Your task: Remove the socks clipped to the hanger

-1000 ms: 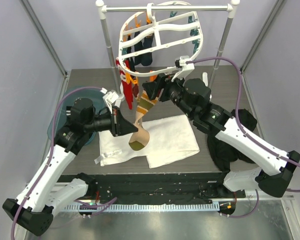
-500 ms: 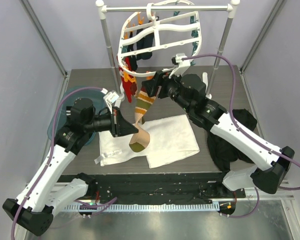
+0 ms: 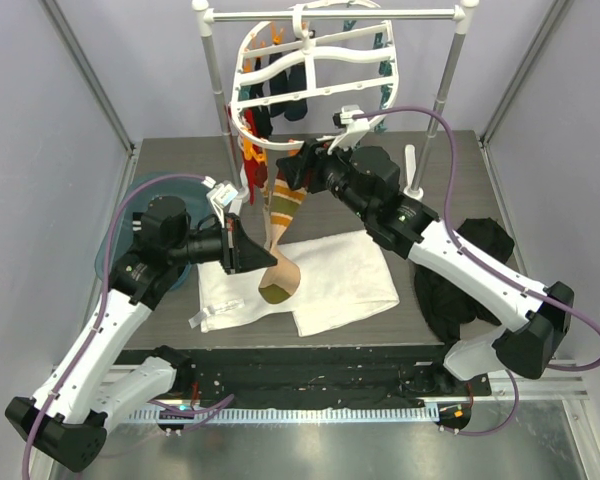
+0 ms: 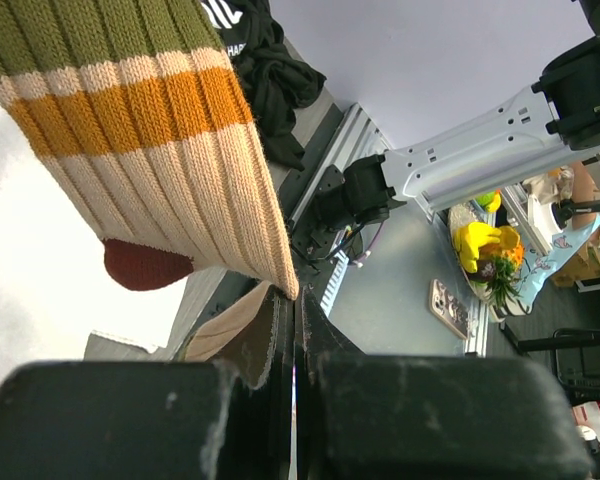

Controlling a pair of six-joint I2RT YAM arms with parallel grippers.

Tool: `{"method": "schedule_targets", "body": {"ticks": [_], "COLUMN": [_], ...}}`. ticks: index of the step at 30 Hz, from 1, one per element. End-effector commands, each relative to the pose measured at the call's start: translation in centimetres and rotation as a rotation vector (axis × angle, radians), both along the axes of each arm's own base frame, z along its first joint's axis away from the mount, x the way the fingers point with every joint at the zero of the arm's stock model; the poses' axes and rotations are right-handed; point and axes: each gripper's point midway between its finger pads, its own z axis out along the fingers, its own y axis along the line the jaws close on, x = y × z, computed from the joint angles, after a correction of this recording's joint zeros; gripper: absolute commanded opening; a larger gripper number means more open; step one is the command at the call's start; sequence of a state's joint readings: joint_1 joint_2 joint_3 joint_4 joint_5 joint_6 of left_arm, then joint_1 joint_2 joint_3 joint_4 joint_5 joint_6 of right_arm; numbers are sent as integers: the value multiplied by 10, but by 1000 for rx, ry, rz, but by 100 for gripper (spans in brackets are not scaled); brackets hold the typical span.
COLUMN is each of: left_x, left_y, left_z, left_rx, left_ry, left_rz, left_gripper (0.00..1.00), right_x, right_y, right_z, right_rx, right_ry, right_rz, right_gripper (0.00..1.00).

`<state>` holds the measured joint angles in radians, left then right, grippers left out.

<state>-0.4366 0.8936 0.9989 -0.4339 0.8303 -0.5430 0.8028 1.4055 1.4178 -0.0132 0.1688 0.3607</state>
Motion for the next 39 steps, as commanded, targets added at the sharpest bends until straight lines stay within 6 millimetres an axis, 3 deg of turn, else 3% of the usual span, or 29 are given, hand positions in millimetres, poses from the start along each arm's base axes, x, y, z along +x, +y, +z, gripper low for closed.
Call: {"method": "schedule_targets", "body": {"ticks": [1, 10, 13, 16, 22, 31, 35, 36, 37, 39], "left_x": [-4, -3, -2, -2, 7, 31, 63, 81, 89, 99], "left_y": [-3, -4, -4, -4, 0, 11, 44, 71, 85, 115], "left_z": [22, 24, 23, 23, 20, 7, -5, -15, -19, -22], "left_rx": [-46, -57, -55, -55, -39, 34, 195, 308, 366, 498], "left_ry": [-54, -52, -48, -53, -61, -52, -79, -60, -46, -58], "left_rz": [-28, -31, -30, -23, 42, 191, 436, 608, 687, 817], "left_gripper": [0, 0, 0, 0, 0, 0, 0, 0, 0, 0], "right_x": [2, 6, 7, 9, 8, 4, 3, 6, 9, 9], "right_y": [0, 0, -1, -6, -13, -19, -27, -31, -35, -40], "right_z": [38, 37, 37, 39, 39, 41, 40, 35, 33, 30], "right_rx": [84, 94, 96, 101, 95, 105, 98, 90, 83, 80], "right_ry": [-82, -79, -82, -86, -95, -102, -107, -102, -102, -100], "right_rz": [-2, -22, -29, -60, -78, -85, -113, -142, -158, -175], "right_gripper": [66, 67, 55, 32, 3, 1, 8, 13, 23, 30]}}
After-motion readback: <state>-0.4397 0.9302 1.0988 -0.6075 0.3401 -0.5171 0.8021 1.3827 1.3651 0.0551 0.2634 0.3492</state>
